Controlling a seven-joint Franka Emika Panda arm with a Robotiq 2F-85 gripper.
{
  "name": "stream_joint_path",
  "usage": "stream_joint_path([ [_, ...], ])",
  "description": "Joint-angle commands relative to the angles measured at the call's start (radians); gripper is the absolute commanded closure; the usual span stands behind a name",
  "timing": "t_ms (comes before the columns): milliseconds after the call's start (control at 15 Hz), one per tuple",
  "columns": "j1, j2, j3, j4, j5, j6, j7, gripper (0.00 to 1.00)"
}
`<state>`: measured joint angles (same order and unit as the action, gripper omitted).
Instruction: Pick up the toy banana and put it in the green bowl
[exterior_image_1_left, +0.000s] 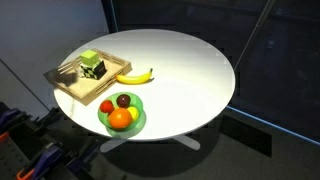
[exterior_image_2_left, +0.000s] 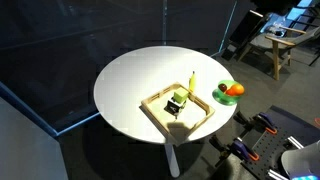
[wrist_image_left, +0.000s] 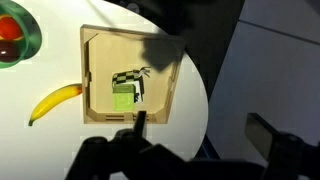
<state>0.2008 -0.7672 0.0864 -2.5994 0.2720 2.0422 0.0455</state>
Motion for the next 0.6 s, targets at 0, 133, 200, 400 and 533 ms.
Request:
stream_joint_path([
  [0,-0.009,0.000,0.007,0.003,0.005,-0.005,-0.005,0.00],
  [133,-0.009,0.000,0.007,0.003,0.005,-0.005,-0.005,0.00],
  [200,-0.009,0.000,0.007,0.003,0.005,-0.005,-0.005,0.00],
  [400,-0.012,0.005,0.005,0.007,0.004,-0.005,-0.005,0.00],
  [533,-0.020,0.016,0.002,0.017,-0.005,-0.010,-0.004,0.00],
])
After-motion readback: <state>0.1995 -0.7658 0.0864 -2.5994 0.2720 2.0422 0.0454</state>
